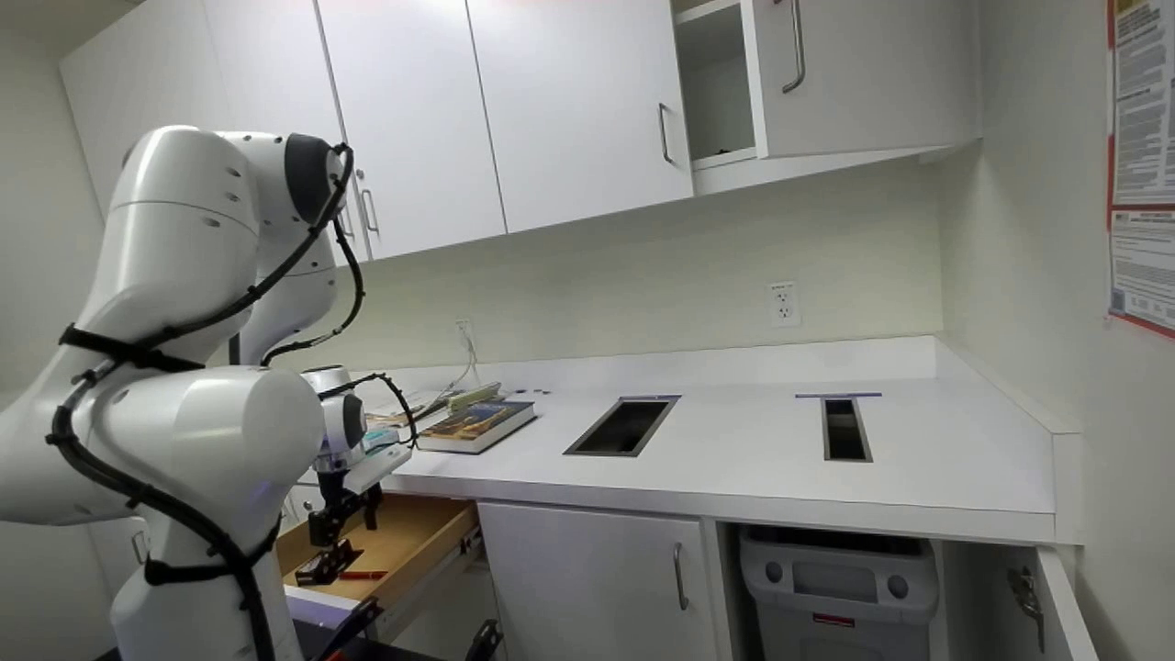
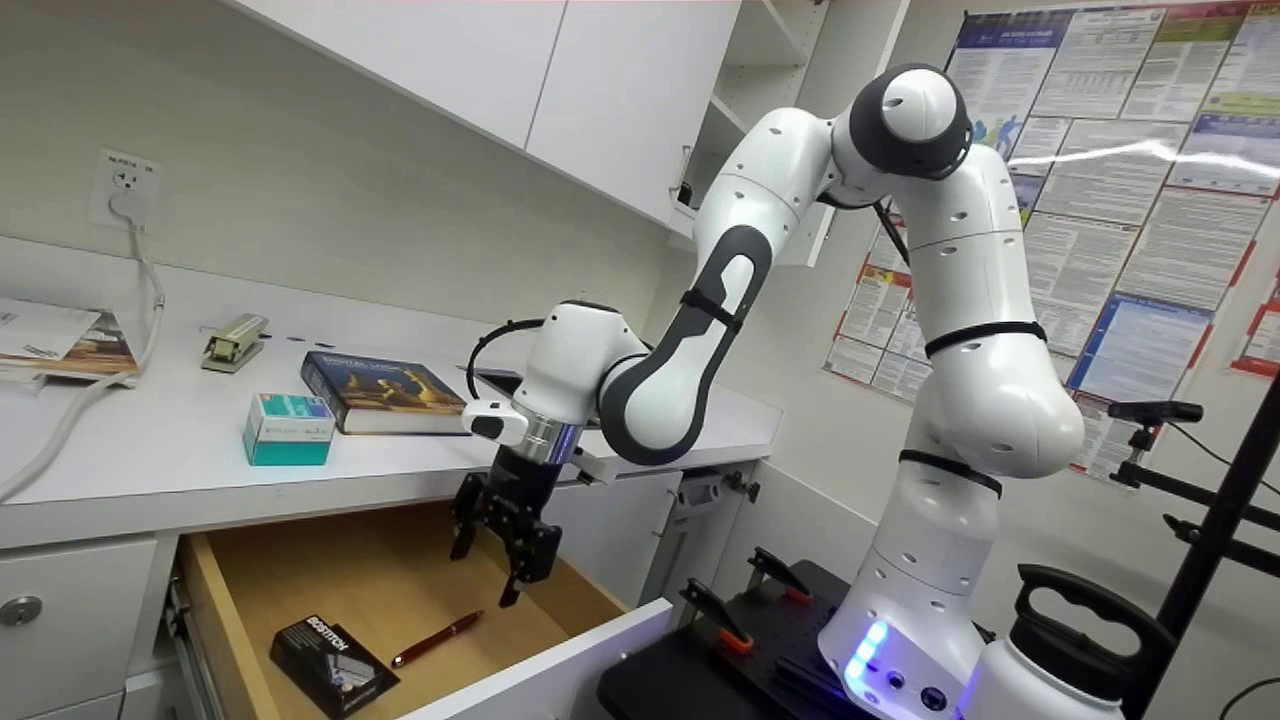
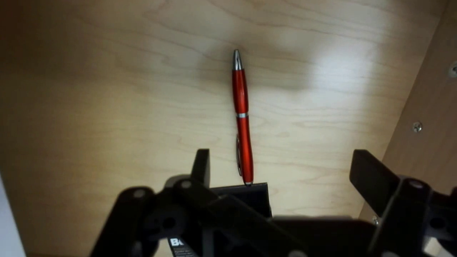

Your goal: Take the pen and the box out of the drawer and put them on the counter then close the drawer

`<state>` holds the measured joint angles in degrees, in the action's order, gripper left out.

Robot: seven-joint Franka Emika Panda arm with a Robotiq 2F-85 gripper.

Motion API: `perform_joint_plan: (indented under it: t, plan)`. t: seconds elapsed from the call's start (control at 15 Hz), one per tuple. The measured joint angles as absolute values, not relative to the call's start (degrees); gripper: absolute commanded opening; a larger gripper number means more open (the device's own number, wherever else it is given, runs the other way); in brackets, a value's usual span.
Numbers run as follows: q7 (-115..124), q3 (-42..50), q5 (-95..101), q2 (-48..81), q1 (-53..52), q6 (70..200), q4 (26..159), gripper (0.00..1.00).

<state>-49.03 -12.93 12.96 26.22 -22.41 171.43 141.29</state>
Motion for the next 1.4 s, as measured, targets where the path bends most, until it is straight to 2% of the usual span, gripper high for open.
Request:
perform_joint_plan:
  t: [0.2, 0.6, 1.4]
  plan:
    - [-48.54, -12.64, 14.34, 26.36, -22.52, 171.43, 140.99, 1.00]
    - [-44.64, -3.93, 22.81, 27.19, -30.68, 171.43, 140.15, 1.00]
    - [-44.84, -10.74, 32.18, 33.67, -23.47, 171.44, 137.03, 1.00]
